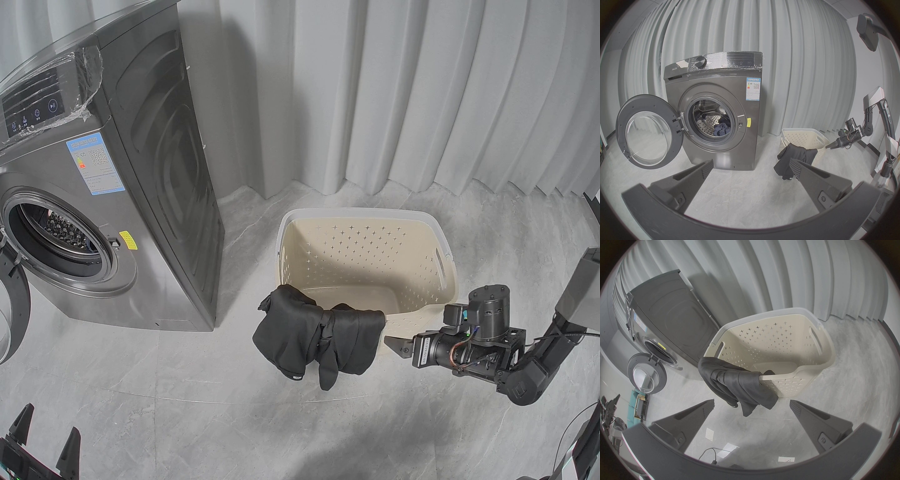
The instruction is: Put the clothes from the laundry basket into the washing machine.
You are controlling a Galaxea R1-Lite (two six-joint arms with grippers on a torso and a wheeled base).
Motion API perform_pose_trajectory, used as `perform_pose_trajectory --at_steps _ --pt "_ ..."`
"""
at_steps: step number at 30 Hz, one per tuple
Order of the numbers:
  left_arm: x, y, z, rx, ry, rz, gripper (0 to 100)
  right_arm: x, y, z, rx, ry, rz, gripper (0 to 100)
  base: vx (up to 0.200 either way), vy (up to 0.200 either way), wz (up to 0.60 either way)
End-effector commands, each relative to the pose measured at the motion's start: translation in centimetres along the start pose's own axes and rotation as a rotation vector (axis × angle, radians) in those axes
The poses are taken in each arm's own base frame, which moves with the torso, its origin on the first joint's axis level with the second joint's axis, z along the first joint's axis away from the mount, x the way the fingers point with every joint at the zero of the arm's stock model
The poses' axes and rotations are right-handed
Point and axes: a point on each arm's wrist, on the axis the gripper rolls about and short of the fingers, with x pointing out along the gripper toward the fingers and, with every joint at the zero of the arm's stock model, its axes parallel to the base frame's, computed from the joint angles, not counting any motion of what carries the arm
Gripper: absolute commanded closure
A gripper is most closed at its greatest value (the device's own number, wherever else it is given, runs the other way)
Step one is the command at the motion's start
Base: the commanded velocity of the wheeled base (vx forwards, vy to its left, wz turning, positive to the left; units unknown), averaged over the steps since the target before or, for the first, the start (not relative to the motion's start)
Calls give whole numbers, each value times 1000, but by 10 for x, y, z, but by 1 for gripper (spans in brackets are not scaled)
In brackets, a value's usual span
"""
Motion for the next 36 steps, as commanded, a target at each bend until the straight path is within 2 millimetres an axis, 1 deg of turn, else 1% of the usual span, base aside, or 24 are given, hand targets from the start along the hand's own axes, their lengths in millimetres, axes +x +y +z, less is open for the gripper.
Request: perform_pose_trajectory --at_steps 1,3,4,6,8,9,11,13,14,15,16,19,22,24,25,26,30,31,36 --pt "0 0 -5 -1 6 4 0 25 -4 -14 -10 48 -15 0 0 0 0" --pt "0 0 -5 -3 6 5 0 33 -1 -19 -17 59 -8 0 0 0 0" --pt "0 0 -5 -3 6 5 0 33 -1 -19 -17 59 -8 0 0 0 0" --pt "0 0 -5 -3 6 4 0 45 0 -23 -21 68 -6 0 0 0 0" --pt "0 0 -5 -4 6 4 0 56 0 -22 -35 58 -12 0 0 0 0" --pt "0 0 -5 -4 6 4 0 56 0 -22 -35 58 -12 0 0 0 0" --pt "0 0 -5 -4 6 4 0 67 5 -23 -47 49 -8 0 0 0 0" --pt "0 0 -5 -4 6 4 0 75 8 -26 -51 54 -2 0 0 0 0" --pt "0 0 -5 -4 6 4 0 76 8 -25 -51 52 -3 0 0 0 0" --pt "0 0 -5 -4 6 5 0 84 10 -28 -54 44 -10 0 0 0 0" --pt "0 0 -5 -6 6 5 0 89 11 -28 -53 38 -13 0 0 0 0" --pt "0 0 -5 -6 6 5 0 95 13 -28 -53 31 -8 0 0 0 0" --pt "0 0 -5 -6 6 5 0 105 12 -29 -53 25 -8 0 0 0 0" --pt "0 0 -5 -6 6 5 0 106 12 -30 -53 25 -8 0 0 0 0" --pt "0 0 -5 -6 6 5 0 112 13 -25 -51 7 0 0 0 0 0" --pt "0 0 -5 -6 6 5 0 113 14 -23 -50 -2 4 0 0 0 0" --pt "0 0 -5 -6 6 5 0 121 14 -24 -50 -8 4 0 0 0 0" --pt "0 0 -5 -6 6 5 0 126 13 -24 -49 -16 5 0 0 0 0" --pt "0 0 -5 -6 6 5 0 133 14 -19 -48 -42 15 0 0 0 0"
